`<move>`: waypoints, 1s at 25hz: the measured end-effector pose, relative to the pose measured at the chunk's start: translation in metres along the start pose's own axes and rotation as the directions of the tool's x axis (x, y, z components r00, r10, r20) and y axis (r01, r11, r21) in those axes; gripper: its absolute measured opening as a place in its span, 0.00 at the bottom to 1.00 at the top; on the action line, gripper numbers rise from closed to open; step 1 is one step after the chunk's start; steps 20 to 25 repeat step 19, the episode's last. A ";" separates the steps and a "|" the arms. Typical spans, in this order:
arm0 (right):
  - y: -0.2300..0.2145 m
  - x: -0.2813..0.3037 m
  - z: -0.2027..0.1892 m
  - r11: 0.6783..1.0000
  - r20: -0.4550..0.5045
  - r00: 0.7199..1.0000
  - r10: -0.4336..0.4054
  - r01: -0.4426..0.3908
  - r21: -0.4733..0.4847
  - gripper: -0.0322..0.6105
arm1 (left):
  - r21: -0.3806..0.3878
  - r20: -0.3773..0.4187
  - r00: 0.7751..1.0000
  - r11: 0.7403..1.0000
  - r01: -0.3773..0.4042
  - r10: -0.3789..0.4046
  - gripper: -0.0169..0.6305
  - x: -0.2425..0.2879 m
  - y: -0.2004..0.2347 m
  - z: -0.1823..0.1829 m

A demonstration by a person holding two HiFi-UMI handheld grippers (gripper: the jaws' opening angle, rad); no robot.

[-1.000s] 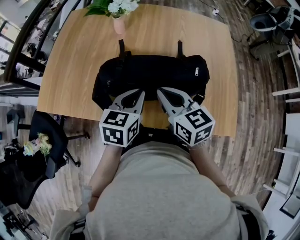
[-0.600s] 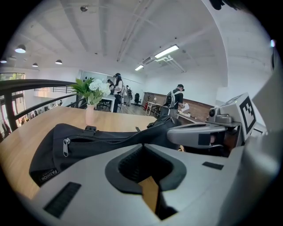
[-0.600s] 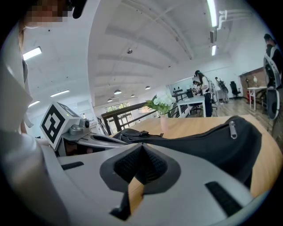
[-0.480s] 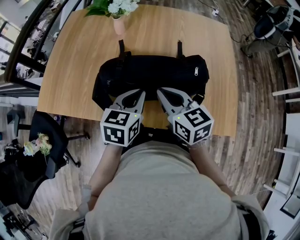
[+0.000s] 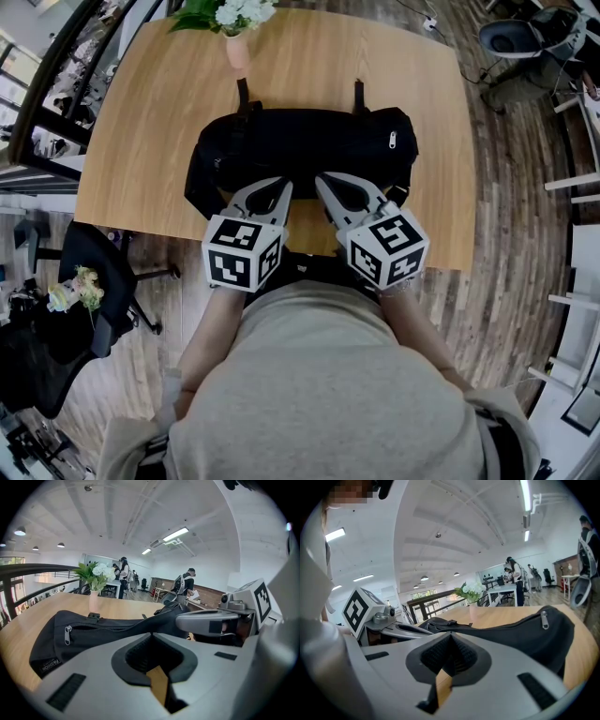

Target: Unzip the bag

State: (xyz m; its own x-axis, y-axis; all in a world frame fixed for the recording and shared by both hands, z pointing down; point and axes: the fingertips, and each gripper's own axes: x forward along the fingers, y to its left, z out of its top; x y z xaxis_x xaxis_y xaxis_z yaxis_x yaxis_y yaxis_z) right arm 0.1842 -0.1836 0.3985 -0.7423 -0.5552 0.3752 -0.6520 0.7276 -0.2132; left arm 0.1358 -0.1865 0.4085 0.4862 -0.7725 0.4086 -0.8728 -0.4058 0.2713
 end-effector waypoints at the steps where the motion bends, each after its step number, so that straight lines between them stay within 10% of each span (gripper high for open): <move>1: 0.001 0.001 0.000 1.000 0.001 1.000 0.001 -0.001 -0.003 0.06 | 0.002 -0.003 1.000 1.000 0.002 -0.002 0.07 0.000 0.000 -0.001; 25: 0.005 0.000 0.000 1.000 0.000 1.000 -0.007 0.007 -0.027 0.06 | -0.005 -0.008 0.999 1.000 -0.031 0.031 0.07 -0.003 0.007 -0.004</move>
